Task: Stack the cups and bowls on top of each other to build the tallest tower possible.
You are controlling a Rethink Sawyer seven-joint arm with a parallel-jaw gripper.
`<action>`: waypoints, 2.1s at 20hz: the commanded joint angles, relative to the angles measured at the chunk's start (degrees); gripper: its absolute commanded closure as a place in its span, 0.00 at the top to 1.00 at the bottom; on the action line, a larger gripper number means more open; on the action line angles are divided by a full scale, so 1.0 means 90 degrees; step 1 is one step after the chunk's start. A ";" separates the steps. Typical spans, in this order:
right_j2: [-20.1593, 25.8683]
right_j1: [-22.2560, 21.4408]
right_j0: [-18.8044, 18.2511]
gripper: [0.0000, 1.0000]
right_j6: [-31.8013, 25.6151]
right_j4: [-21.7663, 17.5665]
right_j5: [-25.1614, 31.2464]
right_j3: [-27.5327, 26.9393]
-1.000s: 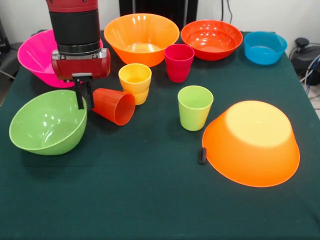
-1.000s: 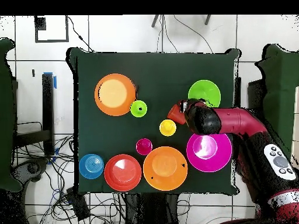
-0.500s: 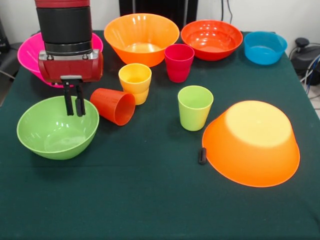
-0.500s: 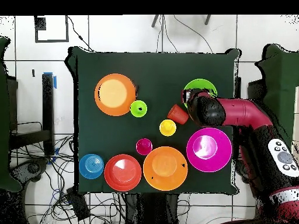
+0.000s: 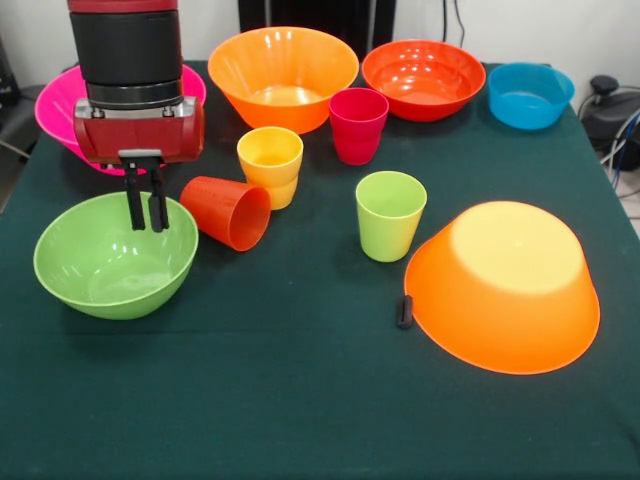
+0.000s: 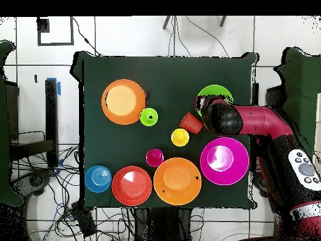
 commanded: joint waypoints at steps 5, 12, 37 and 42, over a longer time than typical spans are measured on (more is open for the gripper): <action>-0.0205 0.0418 0.0430 0.00 0.0008 -0.0115 0.0182 -0.0163; -0.0975 0.0524 0.0915 0.00 0.1775 0.0466 -0.0654 -0.0377; -0.0861 0.0021 0.0835 0.00 0.0630 0.1469 0.0637 -0.1006; -0.1209 -0.0398 0.0943 0.00 0.1001 0.1555 0.0754 -0.0793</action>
